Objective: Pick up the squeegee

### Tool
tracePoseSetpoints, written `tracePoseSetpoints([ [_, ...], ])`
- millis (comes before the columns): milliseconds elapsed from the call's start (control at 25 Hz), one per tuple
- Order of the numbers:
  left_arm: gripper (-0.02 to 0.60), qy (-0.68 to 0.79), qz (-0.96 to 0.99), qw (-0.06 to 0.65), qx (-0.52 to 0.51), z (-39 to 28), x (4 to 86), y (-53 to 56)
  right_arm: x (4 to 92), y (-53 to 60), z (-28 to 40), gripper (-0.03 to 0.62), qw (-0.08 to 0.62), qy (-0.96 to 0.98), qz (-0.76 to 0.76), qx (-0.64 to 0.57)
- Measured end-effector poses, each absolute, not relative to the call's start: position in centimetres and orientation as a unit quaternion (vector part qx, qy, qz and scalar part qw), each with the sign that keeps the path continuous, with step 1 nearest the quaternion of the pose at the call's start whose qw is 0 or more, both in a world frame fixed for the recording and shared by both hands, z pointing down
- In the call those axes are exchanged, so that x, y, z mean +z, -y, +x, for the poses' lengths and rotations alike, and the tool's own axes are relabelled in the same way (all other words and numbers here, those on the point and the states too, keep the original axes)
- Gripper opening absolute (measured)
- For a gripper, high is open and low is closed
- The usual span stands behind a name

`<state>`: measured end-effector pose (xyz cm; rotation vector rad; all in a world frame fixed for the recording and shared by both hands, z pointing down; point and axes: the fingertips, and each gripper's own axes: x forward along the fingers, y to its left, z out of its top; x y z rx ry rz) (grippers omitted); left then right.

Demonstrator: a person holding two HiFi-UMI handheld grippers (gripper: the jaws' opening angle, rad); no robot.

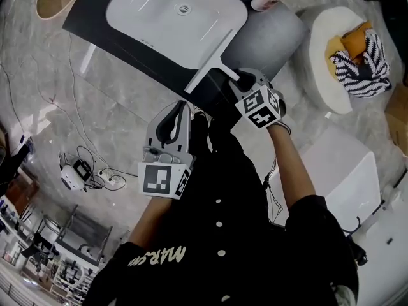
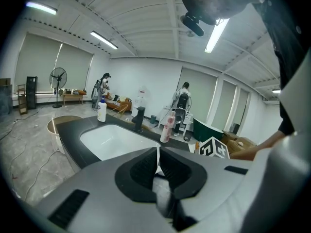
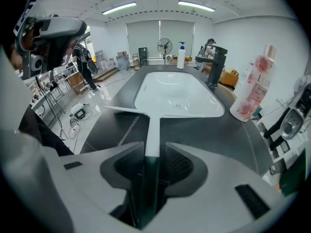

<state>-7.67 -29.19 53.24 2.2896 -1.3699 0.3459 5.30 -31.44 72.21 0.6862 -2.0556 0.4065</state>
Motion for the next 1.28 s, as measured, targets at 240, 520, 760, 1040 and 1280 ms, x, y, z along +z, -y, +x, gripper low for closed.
tracePoseSetpoints([
  [240,0.021,0.500,0.825,0.228,0.129,-7.9,53.9,29.1,73.2,31.3,5.0,0.094,0.456,0.830,0.272,0.171],
  [520,0.021,0.503,0.825,0.225,0.128,-7.9,53.6,28.7,72.7,31.4,5.0,0.087,0.445,0.831,0.282,0.177],
  [760,0.021,0.506,0.828,0.209,0.123,-8.0,52.2,28.8,70.5,31.8,5.2,0.087,0.430,0.835,0.302,0.162],
  [1040,0.021,0.506,0.836,0.182,0.107,-7.6,49.0,29.2,65.4,32.6,5.8,0.087,0.374,0.845,0.346,0.163],
  [1280,0.021,0.505,0.847,0.145,0.080,-7.1,45.5,30.6,57.9,34.5,6.5,0.087,0.301,0.855,0.399,0.139],
])
